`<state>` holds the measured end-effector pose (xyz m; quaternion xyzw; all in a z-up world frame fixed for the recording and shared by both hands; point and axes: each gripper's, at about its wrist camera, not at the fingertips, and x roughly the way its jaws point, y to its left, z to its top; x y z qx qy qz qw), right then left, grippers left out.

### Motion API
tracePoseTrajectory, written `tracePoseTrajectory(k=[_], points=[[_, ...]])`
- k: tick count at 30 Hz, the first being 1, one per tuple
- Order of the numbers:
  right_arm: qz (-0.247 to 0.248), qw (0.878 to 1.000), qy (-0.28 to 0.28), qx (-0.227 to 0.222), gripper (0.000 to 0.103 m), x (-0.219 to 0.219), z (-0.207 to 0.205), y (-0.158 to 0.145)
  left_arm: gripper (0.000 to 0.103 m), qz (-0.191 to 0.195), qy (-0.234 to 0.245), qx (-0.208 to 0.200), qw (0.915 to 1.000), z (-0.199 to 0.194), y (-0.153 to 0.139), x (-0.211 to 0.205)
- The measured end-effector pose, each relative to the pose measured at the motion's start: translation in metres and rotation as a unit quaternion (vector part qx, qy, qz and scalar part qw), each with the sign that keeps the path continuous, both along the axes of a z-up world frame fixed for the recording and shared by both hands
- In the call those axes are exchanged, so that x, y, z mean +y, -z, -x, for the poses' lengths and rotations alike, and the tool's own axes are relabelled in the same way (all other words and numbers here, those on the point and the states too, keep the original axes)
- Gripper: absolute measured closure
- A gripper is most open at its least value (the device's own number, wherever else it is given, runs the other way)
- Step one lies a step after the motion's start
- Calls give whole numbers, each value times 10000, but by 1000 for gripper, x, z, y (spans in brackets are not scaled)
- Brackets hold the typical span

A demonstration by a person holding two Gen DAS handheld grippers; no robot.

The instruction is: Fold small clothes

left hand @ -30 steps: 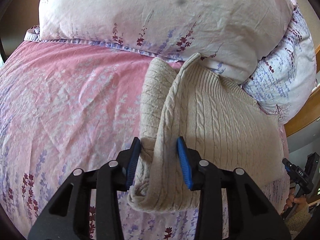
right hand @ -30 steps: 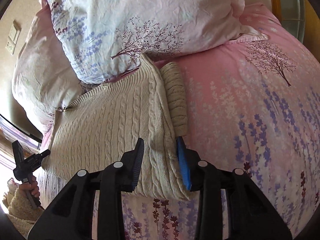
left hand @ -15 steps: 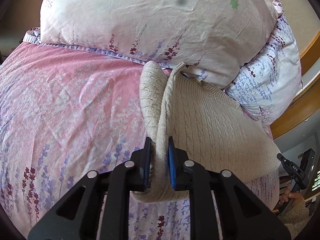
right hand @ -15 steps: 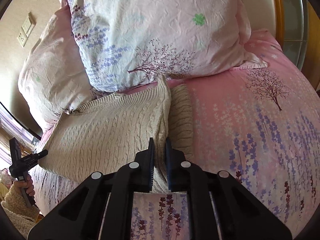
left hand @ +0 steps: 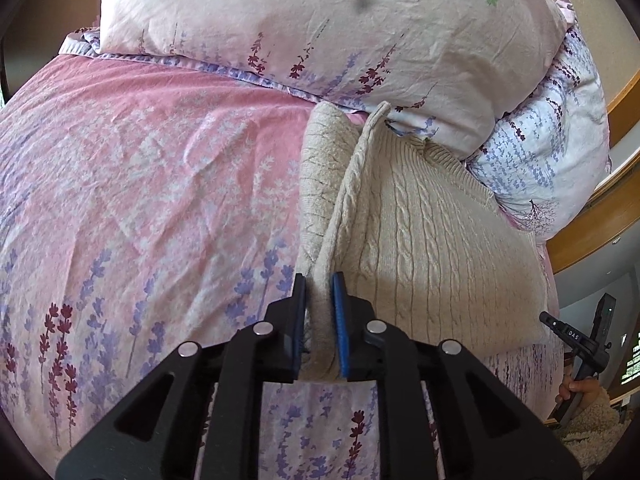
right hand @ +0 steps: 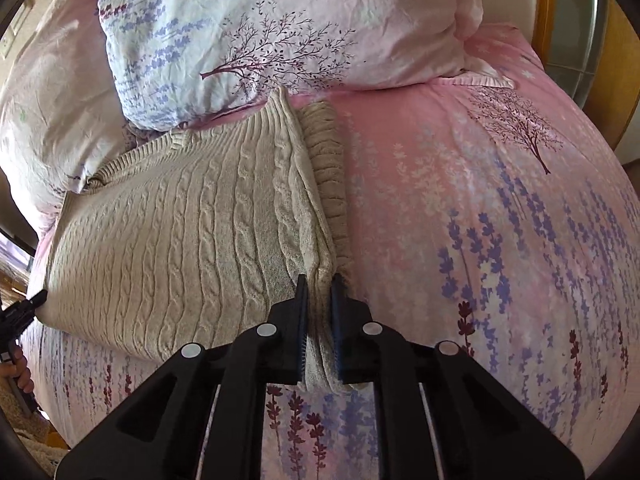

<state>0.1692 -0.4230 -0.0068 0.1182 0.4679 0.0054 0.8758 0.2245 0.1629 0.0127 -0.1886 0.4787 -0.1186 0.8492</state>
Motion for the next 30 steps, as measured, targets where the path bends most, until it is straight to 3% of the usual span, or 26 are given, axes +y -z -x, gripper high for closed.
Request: tracePoseTrajectory(k=[2,4,6,9,13,16,21,26,28,30], points=[[-47,9999,87,-103,87,-2,3,-7,78,25,-121,-162,9998,2,-8,0],[28,9989,120,-452,75,3,7,-20,62,-27,-221,-475,9986,7,-21,-1],[-44,9974,-73,-709,58,13,6,-28,53,-127,-161,-797,9966,10,-36,-11],[46,9969,-458,-644,56,37,-4,-22,48,-225,241,-954,9949,9,-49,-39],[95,9974,-567,-430,56,51,-14,-6,47,-518,602,-696,9944,-1,-36,-71],[239,9978,-561,-255,55,52,-18,8,48,-532,485,-304,9969,-8,-15,-71],[560,9956,-677,-316,50,59,-19,10,49,-288,406,-326,9982,-5,-9,-62],[310,9958,-663,-552,45,67,-27,-6,44,336,-42,-329,9989,-13,-24,-31],[191,9942,-830,-662,44,77,-33,-12,36,360,-206,-285,9987,-23,-28,-20],[179,9922,-1037,-673,42,93,-42,-13,35,327,-152,-136,9993,-37,-26,-13]])
